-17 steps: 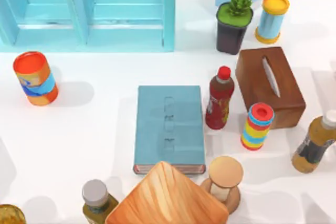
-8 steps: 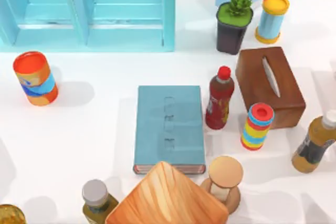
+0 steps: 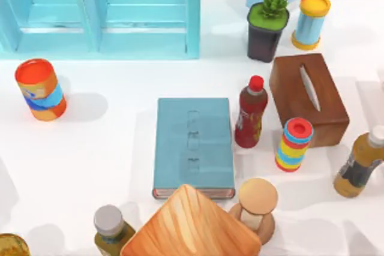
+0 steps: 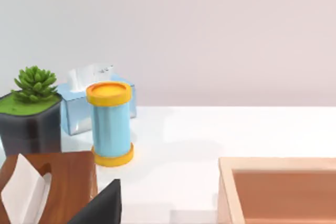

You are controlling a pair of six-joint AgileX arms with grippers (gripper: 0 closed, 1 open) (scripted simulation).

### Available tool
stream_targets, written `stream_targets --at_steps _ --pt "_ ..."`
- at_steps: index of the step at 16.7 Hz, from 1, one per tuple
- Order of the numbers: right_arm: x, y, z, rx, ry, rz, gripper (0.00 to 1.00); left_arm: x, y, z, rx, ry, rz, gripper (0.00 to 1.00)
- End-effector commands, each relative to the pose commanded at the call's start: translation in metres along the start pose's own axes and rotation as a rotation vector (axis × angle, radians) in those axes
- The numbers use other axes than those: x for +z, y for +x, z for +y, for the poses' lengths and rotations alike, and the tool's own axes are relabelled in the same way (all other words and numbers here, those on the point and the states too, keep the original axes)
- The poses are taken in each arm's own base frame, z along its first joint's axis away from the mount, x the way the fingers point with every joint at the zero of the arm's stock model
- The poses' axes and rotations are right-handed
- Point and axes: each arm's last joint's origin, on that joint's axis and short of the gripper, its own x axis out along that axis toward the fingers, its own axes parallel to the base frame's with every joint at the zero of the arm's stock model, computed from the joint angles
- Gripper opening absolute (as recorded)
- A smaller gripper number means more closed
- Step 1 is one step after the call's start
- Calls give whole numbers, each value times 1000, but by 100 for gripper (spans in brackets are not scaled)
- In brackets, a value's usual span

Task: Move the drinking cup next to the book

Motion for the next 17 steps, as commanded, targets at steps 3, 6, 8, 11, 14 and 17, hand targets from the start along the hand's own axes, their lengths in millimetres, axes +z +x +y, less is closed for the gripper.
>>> stream_targets --at_steps 3,6,8,11,14,17 --pt "0 0 0 0 0 0 100 0 0 0 0 0 0 0" --pt "0 0 0 0 0 0 100 0 0 0 1 2 1 0" --pt "0 0 0 0 0 0 100 -1 -6 1 8 2 6 0" --pt "0 0 0 0 0 0 100 -1 -25 1 -5 3 -4 0" --pt "0 0 0 0 0 0 100 0 -47 0 -3 2 -3 0" --pt "0 0 0 0 0 0 100 0 -50 0 1 2 1 0"
